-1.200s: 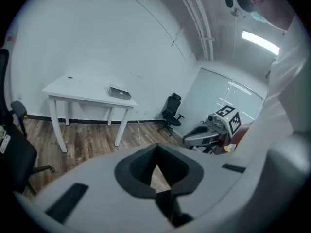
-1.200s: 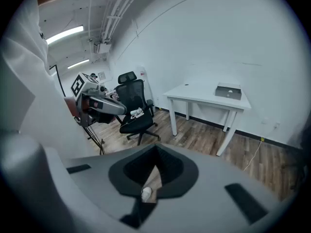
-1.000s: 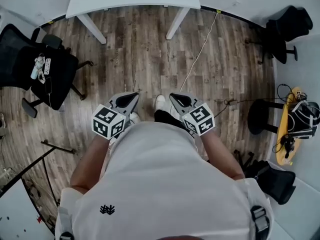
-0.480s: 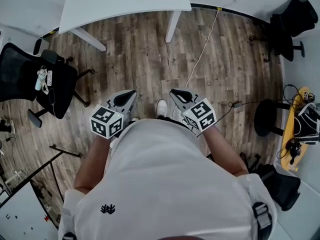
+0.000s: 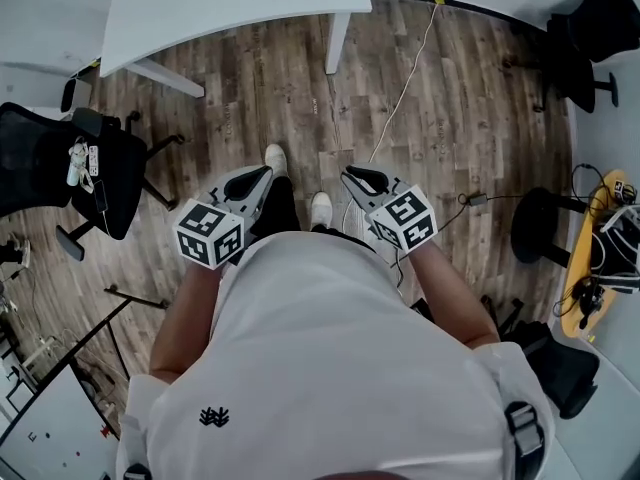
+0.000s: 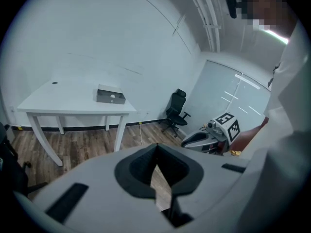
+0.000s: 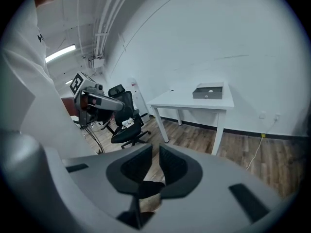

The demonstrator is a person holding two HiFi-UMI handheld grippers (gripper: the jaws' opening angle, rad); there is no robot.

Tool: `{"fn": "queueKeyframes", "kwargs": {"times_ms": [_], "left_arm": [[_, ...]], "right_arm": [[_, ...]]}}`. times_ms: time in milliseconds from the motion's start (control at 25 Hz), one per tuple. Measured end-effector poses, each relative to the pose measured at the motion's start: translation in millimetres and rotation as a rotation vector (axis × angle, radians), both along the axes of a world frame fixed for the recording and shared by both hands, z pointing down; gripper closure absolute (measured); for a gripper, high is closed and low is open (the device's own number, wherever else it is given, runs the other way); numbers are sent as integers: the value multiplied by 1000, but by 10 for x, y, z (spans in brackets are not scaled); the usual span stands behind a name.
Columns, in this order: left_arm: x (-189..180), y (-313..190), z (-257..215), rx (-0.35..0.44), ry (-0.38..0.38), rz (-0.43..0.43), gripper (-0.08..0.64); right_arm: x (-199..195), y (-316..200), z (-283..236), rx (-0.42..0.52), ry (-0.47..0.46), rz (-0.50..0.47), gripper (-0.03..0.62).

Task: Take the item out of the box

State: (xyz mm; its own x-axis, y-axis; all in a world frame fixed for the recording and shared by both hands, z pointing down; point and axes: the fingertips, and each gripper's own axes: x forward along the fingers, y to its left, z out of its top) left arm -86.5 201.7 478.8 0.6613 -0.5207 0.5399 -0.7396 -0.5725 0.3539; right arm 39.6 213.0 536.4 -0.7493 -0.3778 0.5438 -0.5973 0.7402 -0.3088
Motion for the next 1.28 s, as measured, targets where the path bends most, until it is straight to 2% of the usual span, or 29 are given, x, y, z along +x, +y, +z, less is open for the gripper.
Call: {"fn": "queueKeyframes", "kwargs": {"times_ms": [400, 600, 960, 1120, 1280], "left_arm": [[160, -955, 84, 10, 45, 122, 552], [154, -1519, 23, 50, 54, 186, 552], [-20, -2237, 151, 43, 40, 174, 551], [26, -2523, 159, 56, 28, 129, 550], [104, -2923, 191, 79, -17, 68, 509]], "right_arm": [[109, -764, -106, 12, 42, 141, 548], [62, -1242, -188, 3, 31, 219, 548], [-142, -1833, -282, -3, -13, 290, 551], [-86, -1982, -254, -8, -9, 270, 551], [59, -2244, -229, -2, -9, 228, 552]]}}
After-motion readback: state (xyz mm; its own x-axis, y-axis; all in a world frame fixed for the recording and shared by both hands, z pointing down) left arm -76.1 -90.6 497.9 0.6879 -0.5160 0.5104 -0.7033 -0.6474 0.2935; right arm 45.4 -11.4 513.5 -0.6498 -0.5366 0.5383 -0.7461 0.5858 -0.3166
